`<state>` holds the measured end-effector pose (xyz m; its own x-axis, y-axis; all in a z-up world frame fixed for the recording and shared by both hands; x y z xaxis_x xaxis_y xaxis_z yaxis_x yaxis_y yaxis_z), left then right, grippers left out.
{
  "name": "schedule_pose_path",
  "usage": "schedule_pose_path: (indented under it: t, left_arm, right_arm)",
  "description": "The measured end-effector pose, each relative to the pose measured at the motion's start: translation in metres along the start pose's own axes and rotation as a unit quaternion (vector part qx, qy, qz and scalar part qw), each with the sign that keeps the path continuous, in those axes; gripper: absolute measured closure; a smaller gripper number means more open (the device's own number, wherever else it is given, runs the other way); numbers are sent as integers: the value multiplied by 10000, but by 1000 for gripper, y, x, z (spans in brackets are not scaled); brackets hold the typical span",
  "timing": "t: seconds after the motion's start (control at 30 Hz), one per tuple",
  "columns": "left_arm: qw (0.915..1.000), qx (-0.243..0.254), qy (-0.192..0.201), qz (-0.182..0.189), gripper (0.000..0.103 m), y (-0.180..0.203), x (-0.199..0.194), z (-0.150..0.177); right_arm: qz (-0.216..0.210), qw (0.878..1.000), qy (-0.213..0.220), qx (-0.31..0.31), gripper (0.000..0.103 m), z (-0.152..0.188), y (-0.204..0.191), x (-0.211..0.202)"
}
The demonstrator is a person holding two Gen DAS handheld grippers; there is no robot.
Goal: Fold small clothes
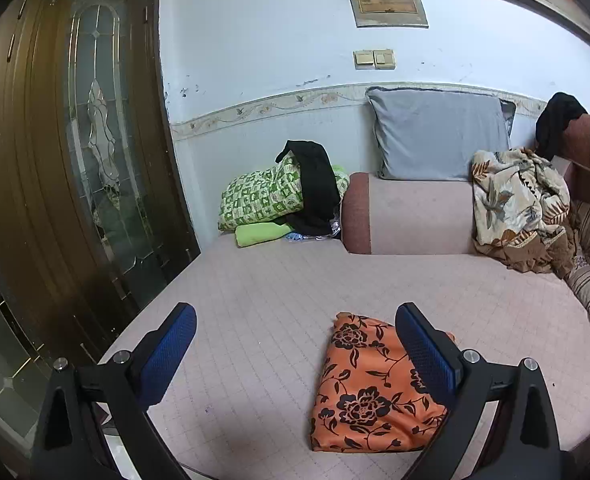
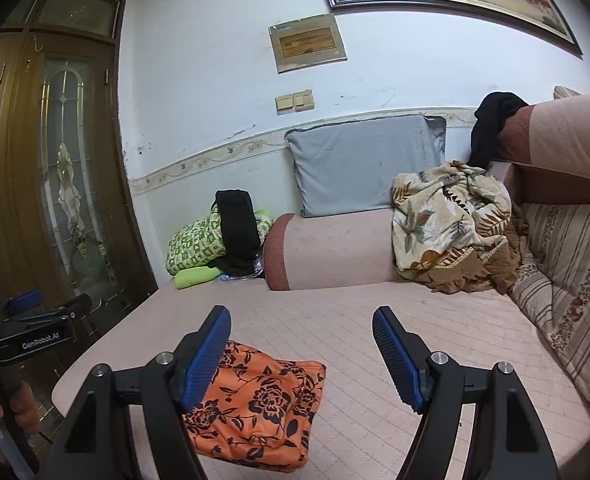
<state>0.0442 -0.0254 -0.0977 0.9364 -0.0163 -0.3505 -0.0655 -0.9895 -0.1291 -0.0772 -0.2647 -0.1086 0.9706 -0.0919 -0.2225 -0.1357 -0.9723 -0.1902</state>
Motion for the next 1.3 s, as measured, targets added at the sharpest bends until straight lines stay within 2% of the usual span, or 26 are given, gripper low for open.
schedule_pose_path:
  t: [0.4,0.8,1.1,1.3]
  left_arm:
    - [9999,-102,-49,87,3,-4,2,-4]
    - [9996,24,-30,287,3,8,-11,-6]
    - [9971,192,-107,730,3,43,-22,-11]
    - [9950,261,88,964,3,67,-46,-22]
  right_arm:
    - [-189,9993,-132,-295,26,2,-26,9]
    - [-172,9988,-141,-426,26,6,-27,1]
    - [48,9984,136,-546,26,2,-8,-22]
    - [236,9988,259,-356,26,1,24,-40]
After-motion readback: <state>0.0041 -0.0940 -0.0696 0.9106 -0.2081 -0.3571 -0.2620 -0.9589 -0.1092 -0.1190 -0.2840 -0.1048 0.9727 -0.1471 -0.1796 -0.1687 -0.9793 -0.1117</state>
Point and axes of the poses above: each gripper's, at about its wrist camera, not at the fingertips, and x roughly the way its jaws point, y to its right, z to its underside, the point moved 4 cm from there along x, roughly the way its jaws point, and after that the axes turned 5 degrees about -z, right-handed, at the moved point
